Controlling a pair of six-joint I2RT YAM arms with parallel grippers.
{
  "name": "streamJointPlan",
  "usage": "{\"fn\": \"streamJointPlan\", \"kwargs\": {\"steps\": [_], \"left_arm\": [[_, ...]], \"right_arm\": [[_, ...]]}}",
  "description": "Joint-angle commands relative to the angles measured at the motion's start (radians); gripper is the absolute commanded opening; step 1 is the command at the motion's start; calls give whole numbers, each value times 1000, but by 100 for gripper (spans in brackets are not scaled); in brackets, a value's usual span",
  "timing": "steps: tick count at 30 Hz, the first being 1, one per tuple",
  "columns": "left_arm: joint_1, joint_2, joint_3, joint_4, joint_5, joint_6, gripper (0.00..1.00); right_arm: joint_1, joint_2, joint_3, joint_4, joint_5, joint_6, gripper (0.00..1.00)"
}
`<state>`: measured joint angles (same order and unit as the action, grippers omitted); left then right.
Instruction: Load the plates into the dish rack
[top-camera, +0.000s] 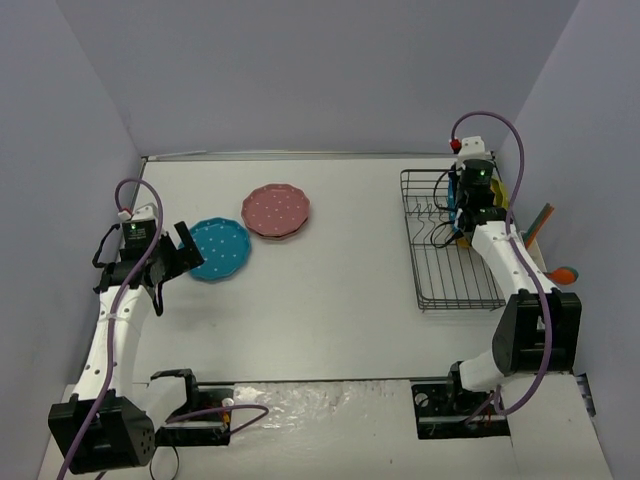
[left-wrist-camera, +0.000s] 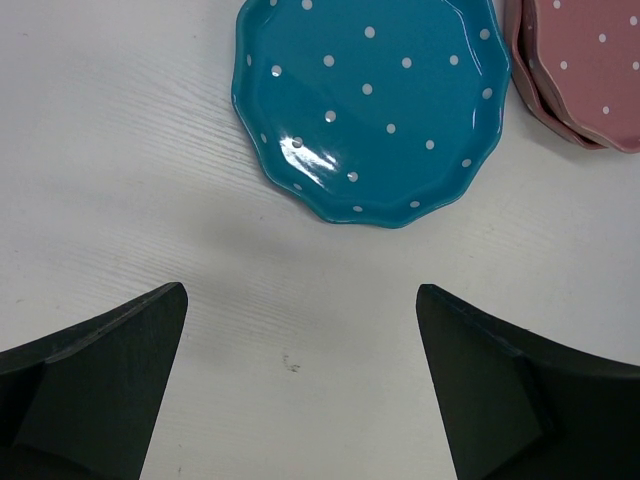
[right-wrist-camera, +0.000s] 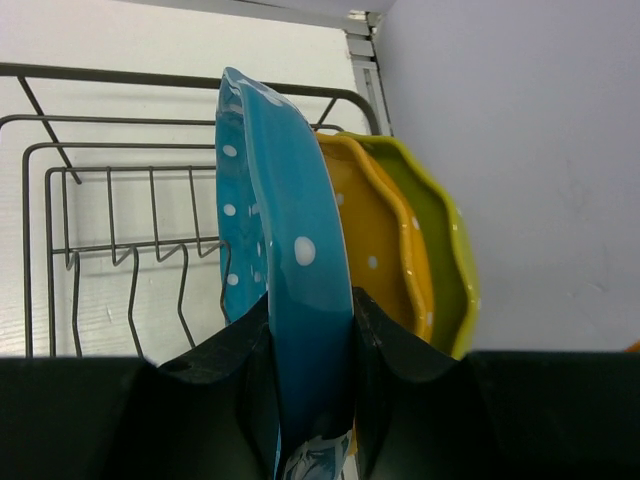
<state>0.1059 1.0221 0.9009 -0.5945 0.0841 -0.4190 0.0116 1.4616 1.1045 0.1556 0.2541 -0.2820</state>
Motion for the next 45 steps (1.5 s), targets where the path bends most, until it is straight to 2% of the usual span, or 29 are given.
{"fn": "streamJointPlan", "kwargs": {"steps": [1,8,10,14,17,25,29,34,38,45], "left_arm": [[-2,5,24,21,-14,13,97],[-2,4,23,22,-14,14,97],[-2,7,23,22,-15,14,97],[0,12,22,21,-14,8,97],[0,20,20,25,-1,-1,97],[1,53,14,18,15,-58,97],[12,71,-18,46,57,-169,97],[20,90,-103,163,63,-315,97],[20,146,-144,285,67,-444,95],[26,304,-91,302,8,-479,87]], "right_arm": [[-35,9,3,248,-24,42,0],[-70,48,-52,308,-81,105,1],[-74,55,-57,312,-91,107,11],[-75,45,-50,292,-87,96,46],[-76,18,-31,263,-118,93,62],[-65,-121,-8,203,-194,135,87],[-54,-222,-4,164,-212,198,98],[-39,-336,-25,170,-347,340,100],[36,-407,-118,278,-376,491,100],[165,-418,-247,375,-505,605,100]]}}
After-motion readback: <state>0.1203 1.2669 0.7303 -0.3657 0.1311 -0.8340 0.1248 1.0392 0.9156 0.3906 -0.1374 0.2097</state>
